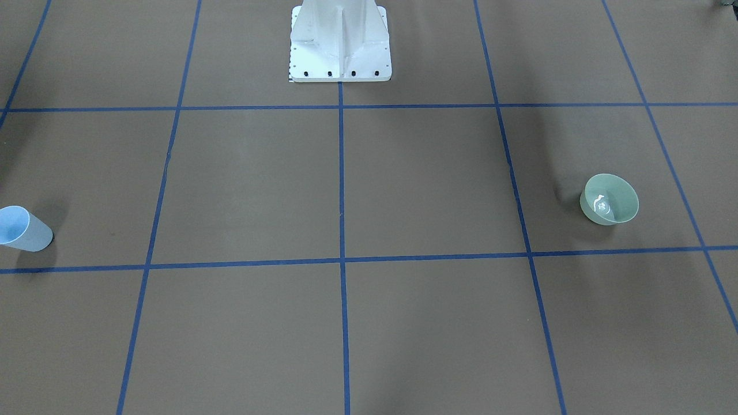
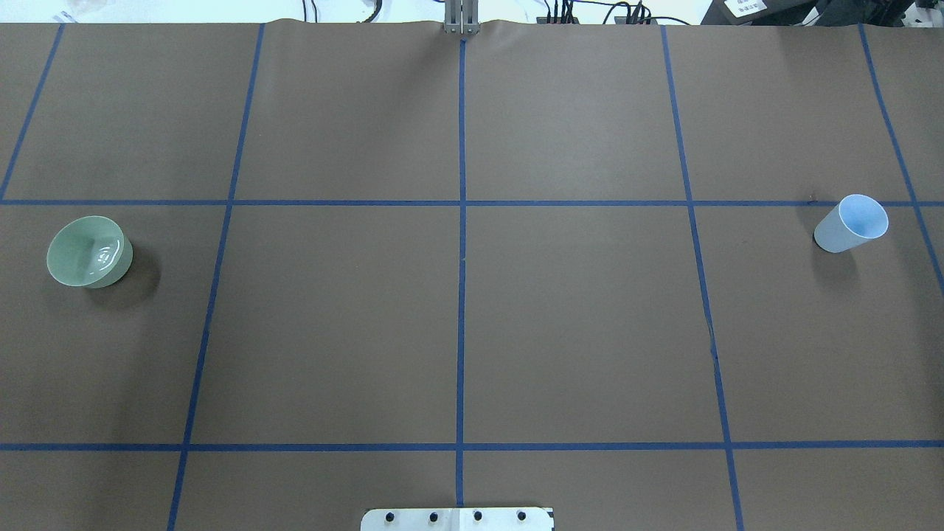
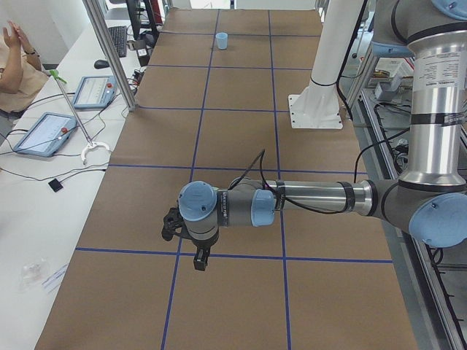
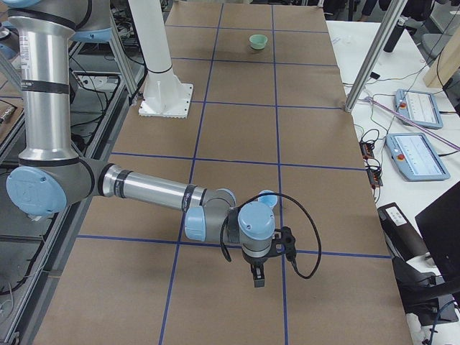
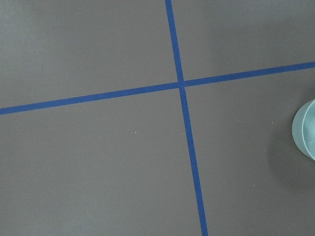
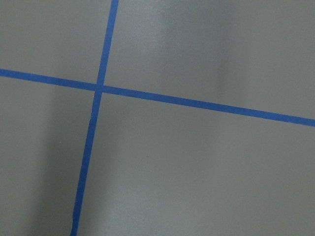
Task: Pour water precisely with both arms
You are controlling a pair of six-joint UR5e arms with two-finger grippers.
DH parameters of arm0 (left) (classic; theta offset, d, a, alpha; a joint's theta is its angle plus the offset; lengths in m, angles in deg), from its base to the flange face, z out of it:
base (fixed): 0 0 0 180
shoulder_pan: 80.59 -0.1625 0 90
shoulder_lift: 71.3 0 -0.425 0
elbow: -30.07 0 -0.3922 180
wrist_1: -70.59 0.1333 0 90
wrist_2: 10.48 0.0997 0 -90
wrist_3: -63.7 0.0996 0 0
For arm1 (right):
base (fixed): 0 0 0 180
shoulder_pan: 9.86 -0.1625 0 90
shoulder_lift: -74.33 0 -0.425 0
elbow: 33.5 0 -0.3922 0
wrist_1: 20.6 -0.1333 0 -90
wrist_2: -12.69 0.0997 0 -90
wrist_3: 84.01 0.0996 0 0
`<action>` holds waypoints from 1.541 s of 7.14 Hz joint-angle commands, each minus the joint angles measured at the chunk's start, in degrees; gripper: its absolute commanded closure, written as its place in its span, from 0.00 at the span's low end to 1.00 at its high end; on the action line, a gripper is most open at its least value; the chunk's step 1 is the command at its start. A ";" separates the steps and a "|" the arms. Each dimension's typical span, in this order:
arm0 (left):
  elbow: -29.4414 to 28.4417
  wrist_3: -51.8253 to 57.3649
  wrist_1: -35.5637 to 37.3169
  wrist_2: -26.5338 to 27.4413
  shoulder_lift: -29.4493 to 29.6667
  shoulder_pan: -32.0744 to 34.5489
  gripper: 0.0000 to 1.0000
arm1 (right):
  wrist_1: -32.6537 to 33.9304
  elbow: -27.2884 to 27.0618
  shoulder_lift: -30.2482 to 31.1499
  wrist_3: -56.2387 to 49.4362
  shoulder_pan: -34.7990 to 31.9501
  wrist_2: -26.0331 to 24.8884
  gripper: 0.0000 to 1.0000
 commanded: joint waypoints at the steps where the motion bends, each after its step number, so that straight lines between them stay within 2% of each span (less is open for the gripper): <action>1: 2.42 0.01 -0.01 -0.01 -3.19 0.05 0.00 | 0.00 0.05 0.07 0.12 0.00 -0.07 0.00; 11: 3.31 -0.08 -0.09 -0.01 -3.65 -0.04 0.00 | 0.35 0.14 0.42 0.20 0.09 0.63 0.00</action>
